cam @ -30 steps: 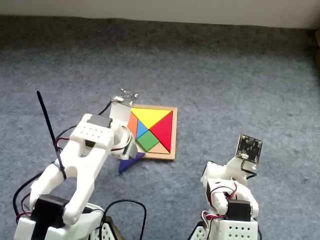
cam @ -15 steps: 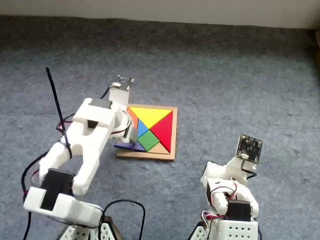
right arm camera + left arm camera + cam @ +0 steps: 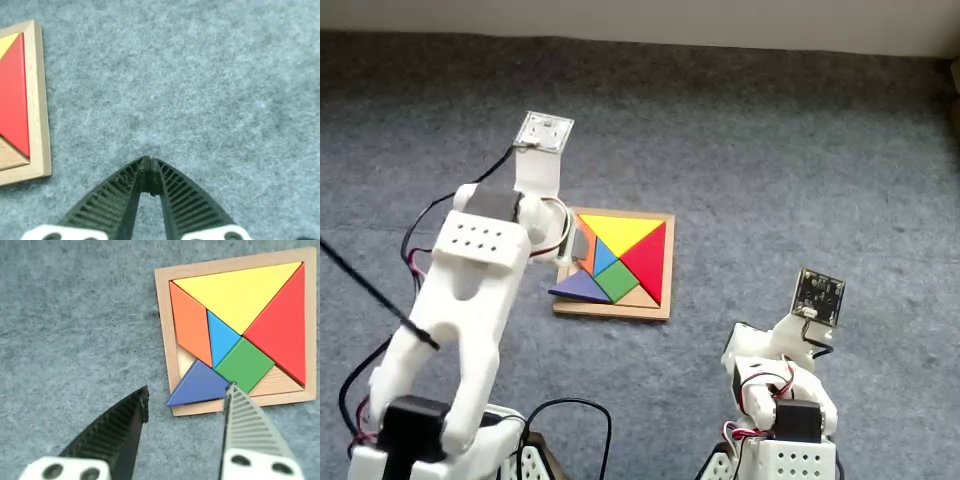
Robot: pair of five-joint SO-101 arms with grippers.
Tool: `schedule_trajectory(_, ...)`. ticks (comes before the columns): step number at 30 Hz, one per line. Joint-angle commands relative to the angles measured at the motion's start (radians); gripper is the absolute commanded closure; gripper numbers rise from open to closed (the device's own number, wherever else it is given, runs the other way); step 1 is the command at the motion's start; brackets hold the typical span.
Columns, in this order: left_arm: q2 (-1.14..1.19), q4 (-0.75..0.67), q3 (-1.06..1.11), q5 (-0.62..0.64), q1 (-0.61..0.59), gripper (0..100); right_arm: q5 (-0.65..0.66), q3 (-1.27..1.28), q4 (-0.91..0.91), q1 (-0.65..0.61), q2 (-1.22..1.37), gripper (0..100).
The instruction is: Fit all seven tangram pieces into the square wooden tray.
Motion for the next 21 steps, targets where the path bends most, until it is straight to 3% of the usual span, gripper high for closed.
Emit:
schedule_trajectory(1,-0.15,0.015,0.077,0.006,-0.005,76,0.009,0.143,-0.019,0.012,-0.013,99.5)
schedule_trajectory(8,-0.163,-0.02,0.2,-0.031,-0.027,76,0.009,0.143,-0.018,0.012,-0.013,99.5)
schedule_trajectory(18,-0.157,-0.02,0.199,-0.54,-0.027,75,0.009,0.143,-0.018,0.012,-0.013,99.5)
schedule_trajectory(21,-0.156,-0.028,0.205,-0.585,-0.028,76,0.009,0.143,-0.018,0.012,-0.013,99.5)
